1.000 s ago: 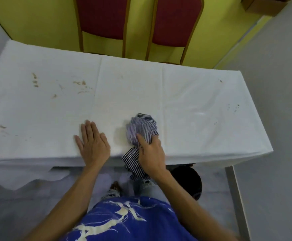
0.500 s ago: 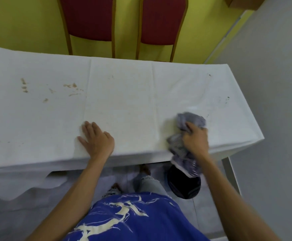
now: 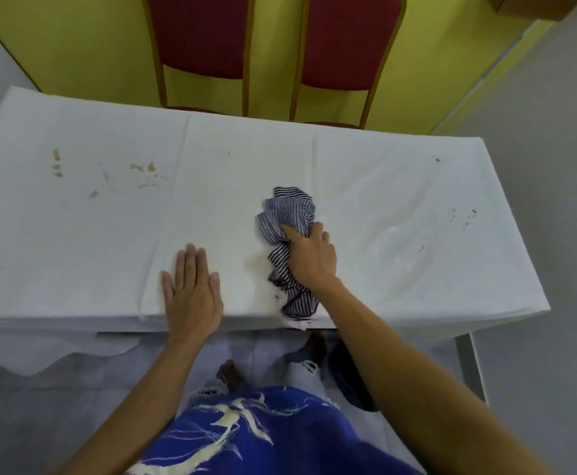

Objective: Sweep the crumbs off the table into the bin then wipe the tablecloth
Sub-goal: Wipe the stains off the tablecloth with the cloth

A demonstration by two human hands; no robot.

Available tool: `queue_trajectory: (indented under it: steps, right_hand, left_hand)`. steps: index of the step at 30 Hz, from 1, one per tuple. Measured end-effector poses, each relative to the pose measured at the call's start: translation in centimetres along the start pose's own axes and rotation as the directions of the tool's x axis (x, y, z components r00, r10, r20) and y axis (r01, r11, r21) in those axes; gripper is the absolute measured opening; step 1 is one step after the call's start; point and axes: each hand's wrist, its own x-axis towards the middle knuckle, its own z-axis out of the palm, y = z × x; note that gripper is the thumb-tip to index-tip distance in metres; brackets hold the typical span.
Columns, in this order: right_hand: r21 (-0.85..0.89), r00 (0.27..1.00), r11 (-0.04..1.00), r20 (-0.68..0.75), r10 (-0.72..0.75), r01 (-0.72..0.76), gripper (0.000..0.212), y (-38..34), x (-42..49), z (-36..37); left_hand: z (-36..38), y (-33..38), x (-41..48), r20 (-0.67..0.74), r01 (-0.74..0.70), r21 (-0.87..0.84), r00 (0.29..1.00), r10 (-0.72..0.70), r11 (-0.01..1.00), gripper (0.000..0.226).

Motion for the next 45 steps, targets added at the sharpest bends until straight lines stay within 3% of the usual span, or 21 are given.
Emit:
queue_trajectory:
  steps: [4, 7, 9, 12, 14, 16, 19, 21, 25, 28, 31, 33, 36, 39, 40, 45]
  right_hand:
    - [-0.044, 0.968, 0.967, -0.021, 0.25, -0.251, 0.053, 11.4, 2.5, -3.1]
    - [-0.06, 0.894, 0.897, 0.083, 0.441, -0.437, 0.055, 18.5, 3.5, -7.0]
    - [-0.023, 0.864, 0.876, 0.153, 0.479, -0.482, 0.06, 19.4, 5.2, -8.4]
    - [0.177, 0.949, 0.933, 0.096, 0.3, -0.313, 0.062, 13.4, 6.3, -6.8]
    - [0.256, 0.996, 0.964, 0.07, 0.06, -0.076, 0.058, 6.6, 4.9, -4.5]
    - [0.235, 0.985, 0.965, 0.092, -0.145, 0.12, 0.055, 0.8, 2.4, -2.8]
    - [0.161, 0.981, 0.969, 0.026, -0.194, 0.188, 0.051, 0.8, 1.4, -1.8]
    - [0.157, 0.993, 0.98, -0.02, -0.12, 0.121, 0.049, 5.4, 3.1, -2.6]
    - [0.084, 0.993, 0.992, -0.058, 0.103, -0.098, 0.048, 17.2, 5.2, -4.8]
    - [0.011, 0.943, 0.945, -0.052, 0.328, -0.328, 0.049, 27.5, 3.5, -7.6]
    - [0.005, 0.893, 0.893, -0.032, 0.449, -0.449, 0.051, 31.4, 5.2, -10.6]
    - [0.079, 0.912, 0.909, -0.009, 0.411, -0.409, 0.048, 28.1, 6.8, -10.5]
    - [0.234, 0.992, 0.969, -0.083, 0.098, -0.077, 0.046, 18.2, 5.7, -8.0]
    - [0.137, 0.967, 0.957, -0.053, -0.25, 0.255, 0.047, 9.2, 3.1, -4.3]
    - [0.09, 0.954, 0.95, -0.048, -0.297, 0.3, 0.047, 8.2, 2.6, -3.6]
    - [0.119, 0.992, 0.985, -0.055, -0.116, 0.122, 0.048, 17.1, 3.9, -4.5]
  left_hand:
    - [0.0, -0.8, -0.3, 0.037, 0.052, 0.012, 0.998, -0.053, 0.999, 0.059]
    - [-0.3, -0.5, -0.1, 0.064, 0.08, 0.041, 0.995, -0.083, 0.996, 0.059]
    - [-0.4, 0.8, 0.0, 0.086, 0.174, 0.026, 0.981, -0.176, 0.984, 0.058]
    - [-0.1, 5.5, 0.7, 0.033, 0.282, -0.096, 0.959, -0.28, 0.955, 0.058]
    - [0.9, 9.4, 1.4, 0.001, 0.212, -0.142, 0.977, -0.214, 0.967, 0.058]
    - [2.1, 11.9, 1.6, 0.01, 0.137, -0.125, 0.991, -0.137, 0.983, 0.069]
    - [3.2, 11.3, 1.1, -0.016, 0.081, -0.056, 0.996, -0.082, 0.995, 0.072]
    - [3.4, 10.2, 1.1, -0.069, 0.078, -0.004, 0.995, -0.078, 0.997, 0.061]
    - [3.8, 9.2, 0.7, -0.077, 0.134, 0.025, 0.988, -0.132, 0.991, 0.061]
    - [4.3, 9.3, -0.7, -0.051, 0.187, 0.031, 0.981, -0.185, 0.982, 0.061]
    - [3.8, 10.6, 0.1, -0.051, 0.311, -0.027, 0.949, -0.312, 0.95, 0.058]
    - [3.4, 12.3, 1.3, -0.068, 0.362, -0.101, 0.927, -0.369, 0.927, 0.057]
    - [4.6, 17.2, 2.9, -0.099, 0.203, -0.146, 0.971, -0.219, 0.968, 0.056]
    - [6.3, 20.7, 3.8, -0.064, 0.03, -0.132, 0.997, -0.039, 0.991, 0.058]
    - [6.7, 21.0, 3.9, -0.063, 0.006, -0.1, 0.998, -0.012, 0.995, 0.057]
    - [8.0, 20.4, 3.8, -0.163, -0.044, -0.021, 0.986, 0.04, 0.999, 0.057]
